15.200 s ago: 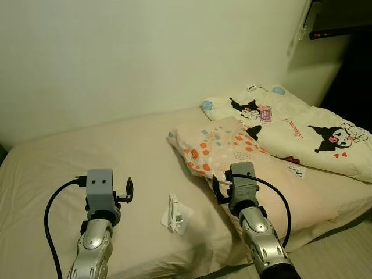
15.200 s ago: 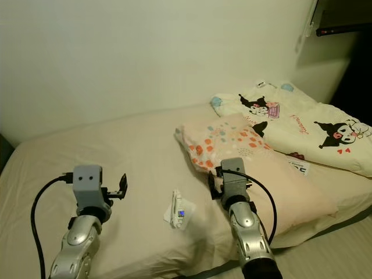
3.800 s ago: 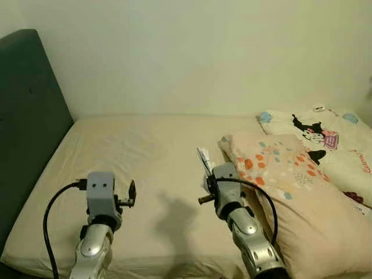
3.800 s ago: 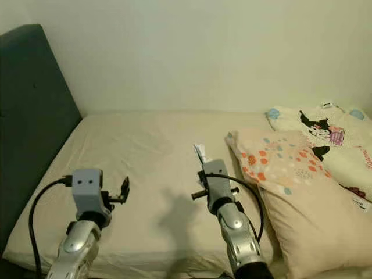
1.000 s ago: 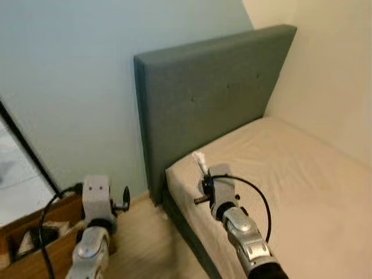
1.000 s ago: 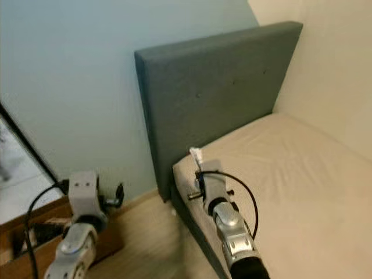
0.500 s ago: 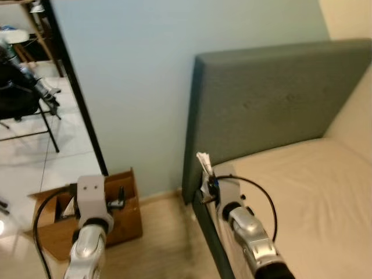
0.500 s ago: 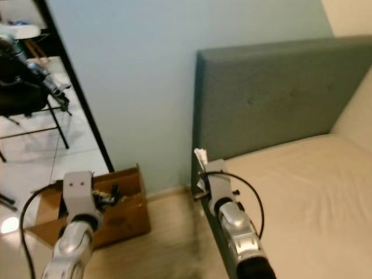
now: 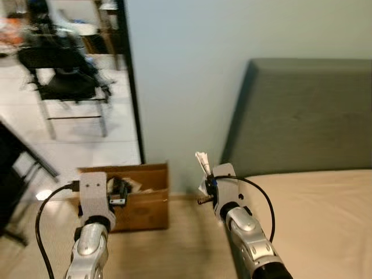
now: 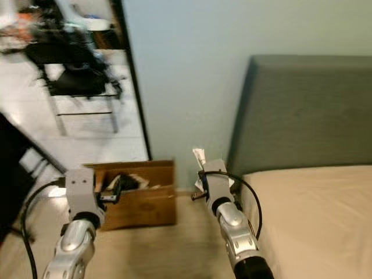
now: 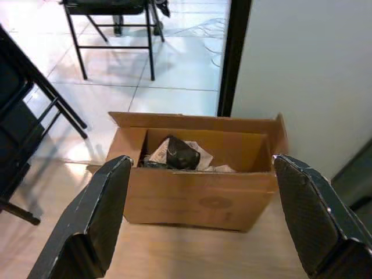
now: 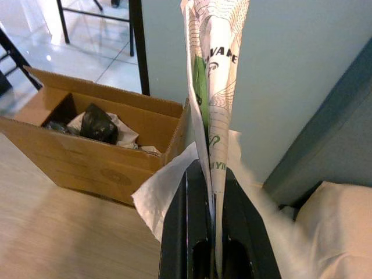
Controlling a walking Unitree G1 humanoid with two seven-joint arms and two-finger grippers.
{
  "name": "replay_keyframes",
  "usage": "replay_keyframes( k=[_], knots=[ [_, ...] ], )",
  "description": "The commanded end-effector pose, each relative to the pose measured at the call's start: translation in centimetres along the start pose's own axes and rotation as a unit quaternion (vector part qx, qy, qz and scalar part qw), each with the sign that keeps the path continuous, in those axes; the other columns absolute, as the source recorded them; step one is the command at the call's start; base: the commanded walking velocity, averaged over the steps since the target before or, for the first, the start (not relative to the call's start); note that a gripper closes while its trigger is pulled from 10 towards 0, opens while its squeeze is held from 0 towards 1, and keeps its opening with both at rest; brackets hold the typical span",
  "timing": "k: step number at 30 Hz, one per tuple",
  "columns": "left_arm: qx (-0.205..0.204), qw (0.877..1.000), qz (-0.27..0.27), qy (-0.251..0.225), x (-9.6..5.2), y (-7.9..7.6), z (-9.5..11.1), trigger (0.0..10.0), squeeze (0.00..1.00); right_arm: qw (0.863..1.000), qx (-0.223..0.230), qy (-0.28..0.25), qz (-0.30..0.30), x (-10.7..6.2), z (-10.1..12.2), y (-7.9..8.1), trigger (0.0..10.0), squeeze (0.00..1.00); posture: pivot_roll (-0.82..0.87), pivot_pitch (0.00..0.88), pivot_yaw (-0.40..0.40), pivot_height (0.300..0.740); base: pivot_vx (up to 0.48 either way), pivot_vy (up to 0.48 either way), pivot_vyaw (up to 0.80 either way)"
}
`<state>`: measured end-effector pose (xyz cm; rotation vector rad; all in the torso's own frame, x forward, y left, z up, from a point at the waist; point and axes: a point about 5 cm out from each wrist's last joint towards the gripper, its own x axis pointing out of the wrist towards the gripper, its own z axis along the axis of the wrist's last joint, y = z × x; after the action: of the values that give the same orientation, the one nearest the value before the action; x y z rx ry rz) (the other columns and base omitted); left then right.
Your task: Clean up the room
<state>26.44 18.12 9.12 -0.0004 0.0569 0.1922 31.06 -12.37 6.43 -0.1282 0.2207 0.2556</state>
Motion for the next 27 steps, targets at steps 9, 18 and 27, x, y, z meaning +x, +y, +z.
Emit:
replay_keyframes(
  k=[9, 18, 27],
  knots=[
    [-0.002, 1.000, -0.002, 0.018, -0.26, -0.08, -0.64, 10.0, 0.00, 1.000, 0.008, 0.003, 0.002, 0.14, -0.04, 0.23, 10.0, 0.00, -0.01, 0.069, -0.069, 0.740, 0.000, 0.000, 0.80],
    [-0.010, 1.000, -0.006, 0.015, -0.26, -0.26, -0.42, 10.0, 0.00, 1.000, 0.011, 0.005, 0.009, 0.17, -0.11, 0.68, 10.0, 0.00, 0.00, 0.068, -0.068, 0.740, 0.000, 0.000, 0.80],
    [-0.005, 1.000, -0.017, 0.015, -0.02, -0.39, -0.29, 10.0, 0.00, 1.000, 0.024, 0.001, -0.006, 0.34, 0.04, 0.50, 10.0, 0.00, 0.00, 0.069, -0.068, 0.740, 0.000, 0.000, 0.64]
  ],
)
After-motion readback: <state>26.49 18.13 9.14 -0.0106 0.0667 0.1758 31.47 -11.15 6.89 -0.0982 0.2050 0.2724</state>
